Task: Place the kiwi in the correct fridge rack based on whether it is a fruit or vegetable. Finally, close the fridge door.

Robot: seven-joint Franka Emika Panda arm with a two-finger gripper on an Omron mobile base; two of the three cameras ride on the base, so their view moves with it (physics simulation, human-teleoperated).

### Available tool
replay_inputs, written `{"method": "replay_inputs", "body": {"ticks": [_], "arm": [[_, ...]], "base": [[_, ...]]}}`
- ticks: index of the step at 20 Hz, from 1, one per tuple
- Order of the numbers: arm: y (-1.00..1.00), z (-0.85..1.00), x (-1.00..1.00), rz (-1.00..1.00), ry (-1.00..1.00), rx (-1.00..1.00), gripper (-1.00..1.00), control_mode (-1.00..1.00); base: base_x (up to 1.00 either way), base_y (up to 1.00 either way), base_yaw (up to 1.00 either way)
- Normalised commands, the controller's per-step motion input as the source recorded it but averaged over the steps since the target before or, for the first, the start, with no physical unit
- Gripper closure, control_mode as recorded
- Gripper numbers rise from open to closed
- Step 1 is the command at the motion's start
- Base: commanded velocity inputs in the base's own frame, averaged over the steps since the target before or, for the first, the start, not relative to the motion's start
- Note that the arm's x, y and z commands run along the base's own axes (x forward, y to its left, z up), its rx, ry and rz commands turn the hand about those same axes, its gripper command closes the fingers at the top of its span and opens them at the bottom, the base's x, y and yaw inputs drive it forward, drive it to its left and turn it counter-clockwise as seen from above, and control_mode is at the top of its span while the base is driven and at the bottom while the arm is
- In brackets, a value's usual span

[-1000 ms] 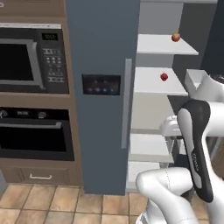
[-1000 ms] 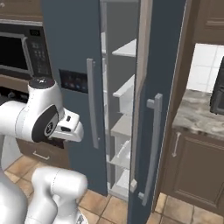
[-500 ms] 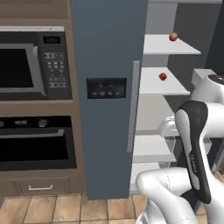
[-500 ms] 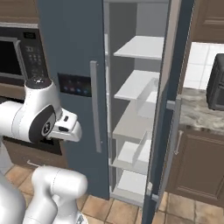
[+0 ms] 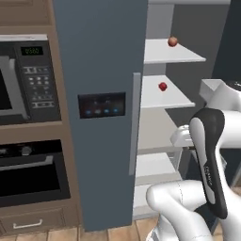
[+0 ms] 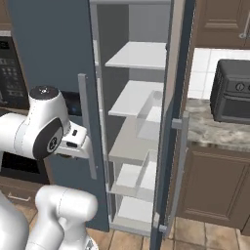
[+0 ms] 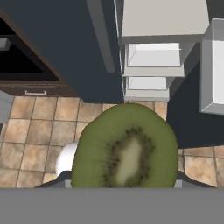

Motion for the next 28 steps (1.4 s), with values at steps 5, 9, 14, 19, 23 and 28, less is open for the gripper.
{"method": "replay_inputs", "body": {"ticks": [5,9,14,19,23,28], "arm": [[0.0,0.0,0.0,0.0,0.0,0.0,1.0,1.0],[0.0,0.0,0.0,0.0,0.0,0.0,1.0,1.0],[0.0,0.0,0.0,0.0,0.0,0.0,1.0,1.0],[0.0,0.0,0.0,0.0,0.0,0.0,1.0,1.0],[0.0,0.0,0.0,0.0,0.0,0.0,1.0,1.0],[0.0,0.0,0.0,0.0,0.0,0.0,1.0,1.0]], "base": [[0.34,-0.01,-0.11],[0.39,-0.02,-0.07],[0.45,-0.02,-0.06],[0.48,-0.05,-0.06],[0.46,-0.14,-0.06],[0.44,-0.18,-0.06]]}}
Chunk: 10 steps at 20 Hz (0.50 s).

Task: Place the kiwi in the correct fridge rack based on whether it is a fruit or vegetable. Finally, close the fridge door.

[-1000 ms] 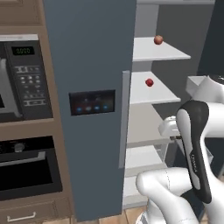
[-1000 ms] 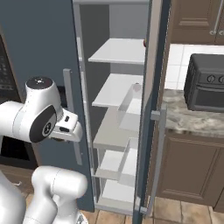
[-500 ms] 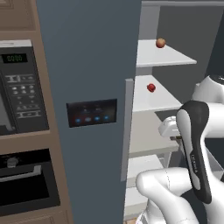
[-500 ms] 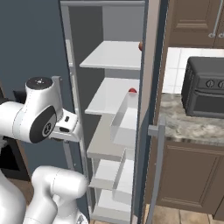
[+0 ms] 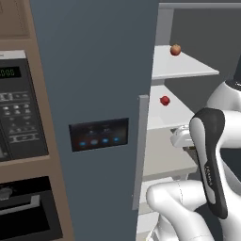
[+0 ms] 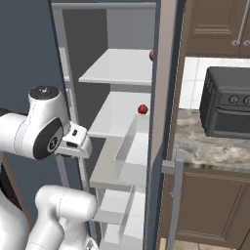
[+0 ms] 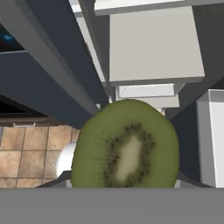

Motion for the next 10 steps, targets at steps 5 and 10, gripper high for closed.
{"method": "replay_inputs", "body": {"ticks": [5,10], "arm": [[0.0,0.0,0.0,0.0,0.0,0.0,1.0,1.0],[0.0,0.0,0.0,0.0,0.0,0.0,1.0,1.0]], "base": [[0.42,-0.25,-0.05],[0.3,-0.37,-0.04]]}}
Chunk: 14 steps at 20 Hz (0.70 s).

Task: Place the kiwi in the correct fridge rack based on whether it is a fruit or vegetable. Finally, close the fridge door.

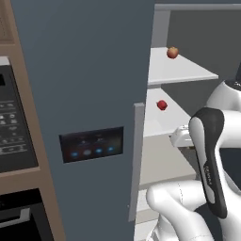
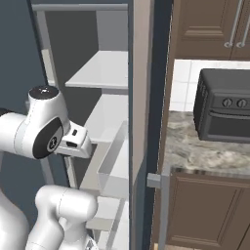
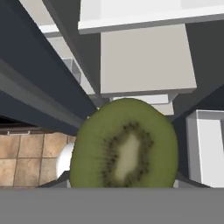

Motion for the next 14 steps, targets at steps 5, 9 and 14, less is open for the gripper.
{"method": "replay_inputs", "body": {"ticks": [5,9,14], "arm": [[0.0,0.0,0.0,0.0,0.0,0.0,1.0,1.0],[0.0,0.04,0.04,0.0,-0.12,0.0,1.0,-1.0],[0.0,0.49,0.0,0.0,-0.16,0.0,1.0,-1.0]], "base": [[0.19,-0.27,-0.02],[0.04,0.0,0.0],[0.0,0.0,0.0]]}}
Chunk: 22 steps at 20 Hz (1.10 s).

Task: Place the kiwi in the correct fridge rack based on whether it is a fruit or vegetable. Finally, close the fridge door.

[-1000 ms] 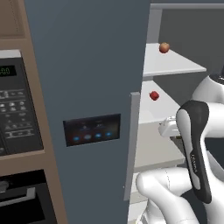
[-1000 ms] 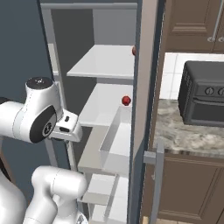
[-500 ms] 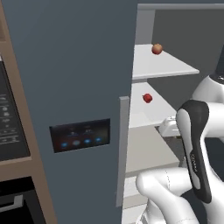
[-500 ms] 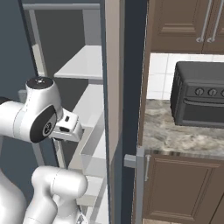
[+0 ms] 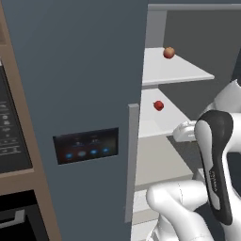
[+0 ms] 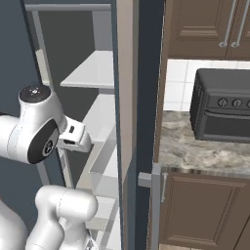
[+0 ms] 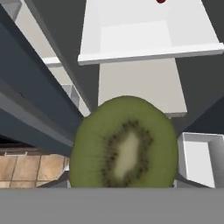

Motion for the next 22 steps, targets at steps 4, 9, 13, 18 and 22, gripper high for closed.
{"method": "replay_inputs", "body": {"ticks": [4,9,13,18,22], "arm": [[0.0,0.86,0.0,0.0,-0.17,0.0,1.0,-1.0],[0.0,0.87,0.07,0.0,-0.16,0.0,1.0,-1.0],[0.0,0.37,0.34,0.0,-0.19,0.0,1.0,-1.0],[-0.08,0.24,0.45,0.0,-0.18,0.0,1.0,-1.0],[-0.18,0.16,0.47,0.0,-0.14,0.0,1.0,-1.0]], "base": [[0.0,0.0,0.0],[0.0,0.0,0.0],[0.0,0.0,0.0],[0.0,0.0,0.0],[0.0,0.0,0.0]]}}
